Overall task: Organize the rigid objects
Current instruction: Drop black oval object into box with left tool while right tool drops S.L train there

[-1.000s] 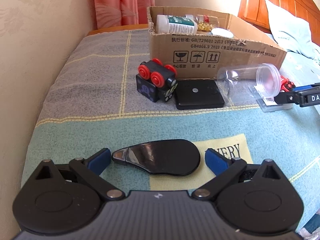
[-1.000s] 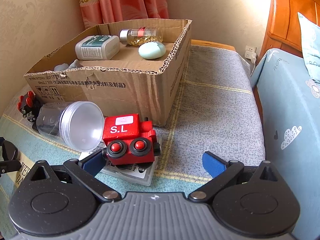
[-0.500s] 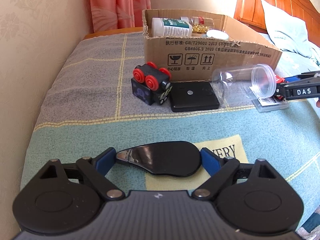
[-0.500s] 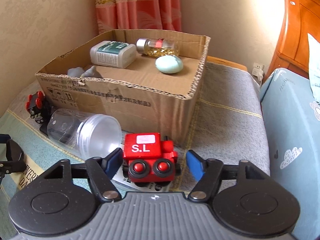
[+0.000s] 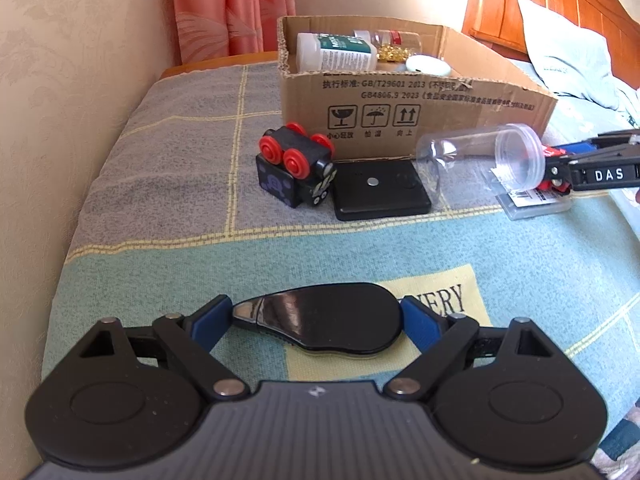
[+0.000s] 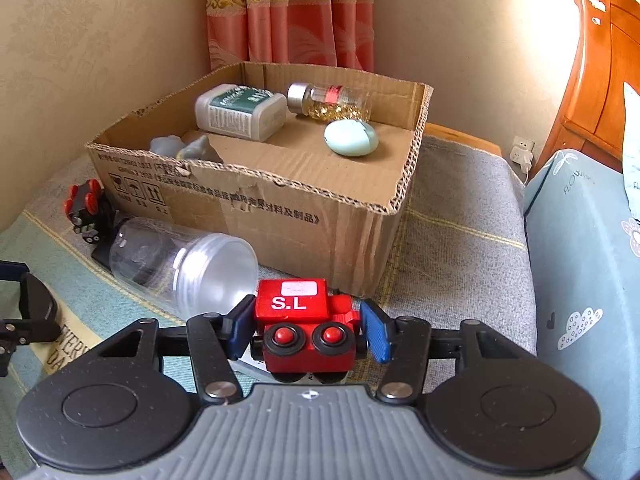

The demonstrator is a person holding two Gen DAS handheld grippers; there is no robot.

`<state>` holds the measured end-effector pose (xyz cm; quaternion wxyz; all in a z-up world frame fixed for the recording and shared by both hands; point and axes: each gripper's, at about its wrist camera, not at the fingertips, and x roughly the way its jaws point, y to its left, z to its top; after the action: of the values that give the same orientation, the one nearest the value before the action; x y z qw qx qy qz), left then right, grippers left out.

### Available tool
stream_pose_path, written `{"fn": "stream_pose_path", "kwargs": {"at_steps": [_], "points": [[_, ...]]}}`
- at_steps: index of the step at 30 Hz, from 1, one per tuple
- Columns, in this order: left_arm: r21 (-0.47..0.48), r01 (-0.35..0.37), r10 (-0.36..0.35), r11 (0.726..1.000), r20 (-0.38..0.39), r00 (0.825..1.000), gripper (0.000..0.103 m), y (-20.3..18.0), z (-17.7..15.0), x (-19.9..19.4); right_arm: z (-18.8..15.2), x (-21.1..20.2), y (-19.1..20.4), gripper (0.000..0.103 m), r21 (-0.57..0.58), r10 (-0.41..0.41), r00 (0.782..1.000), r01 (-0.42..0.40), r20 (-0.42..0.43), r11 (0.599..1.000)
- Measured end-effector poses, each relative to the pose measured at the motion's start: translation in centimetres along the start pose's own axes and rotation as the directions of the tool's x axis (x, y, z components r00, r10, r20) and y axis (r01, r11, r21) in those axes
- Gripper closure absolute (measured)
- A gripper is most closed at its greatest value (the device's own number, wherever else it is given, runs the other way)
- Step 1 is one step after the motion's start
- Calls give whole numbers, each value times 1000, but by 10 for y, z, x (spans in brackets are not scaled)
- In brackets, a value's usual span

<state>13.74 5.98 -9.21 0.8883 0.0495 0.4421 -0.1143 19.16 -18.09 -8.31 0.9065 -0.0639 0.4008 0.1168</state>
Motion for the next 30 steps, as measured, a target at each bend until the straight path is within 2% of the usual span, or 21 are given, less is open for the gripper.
{"fn": "stream_pose_path", "kwargs": {"at_steps": [9,15,30], "points": [[32,9,-8,999,-17,1000,13,-4,2,-5,1,-9,4,42,-53,0,1000,-1,-14,999],[35,9,-8,999,-30,1000,13,-5,0,-4,-7,-6,2,43,-35,22,998,-24,-53,999],[46,25,-24,999,-24,999,13,-9,6,-12,-9,-15,4,47,-46,19,999,-21,-37,999]]}}
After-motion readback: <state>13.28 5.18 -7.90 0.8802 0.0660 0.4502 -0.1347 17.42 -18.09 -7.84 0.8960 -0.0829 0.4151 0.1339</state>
